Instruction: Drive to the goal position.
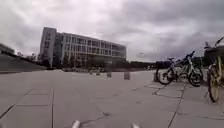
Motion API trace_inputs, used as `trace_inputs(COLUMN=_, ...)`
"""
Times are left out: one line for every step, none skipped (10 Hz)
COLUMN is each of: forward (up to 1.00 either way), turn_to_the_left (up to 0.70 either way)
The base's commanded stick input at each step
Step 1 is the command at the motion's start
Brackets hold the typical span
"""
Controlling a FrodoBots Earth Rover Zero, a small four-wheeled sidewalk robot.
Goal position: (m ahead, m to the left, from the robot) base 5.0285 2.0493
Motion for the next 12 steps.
trace_inputs(forward=0.7, turn_to_the_left=-0.24)
trace_inputs(forward=0.7, turn_to_the_left=-0.24)
trace_inputs(forward=0.7, turn_to_the_left=-0.13)
trace_inputs(forward=0.7, turn_to_the_left=-0.08)
trace_inputs(forward=0.7, turn_to_the_left=-0.04)
trace_inputs(forward=0.7, turn_to_the_left=-0.01)
trace_inputs(forward=0.7, turn_to_the_left=-0.01)
trace_inputs(forward=0.7, turn_to_the_left=-0.01)
trace_inputs(forward=0.7, turn_to_the_left=-0.01)
trace_inputs(forward=0.7, turn_to_the_left=-0.01)
trace_inputs(forward=0.7, turn_to_the_left=-0.01)
trace_inputs(forward=0.7, turn_to_the_left=-0.01)
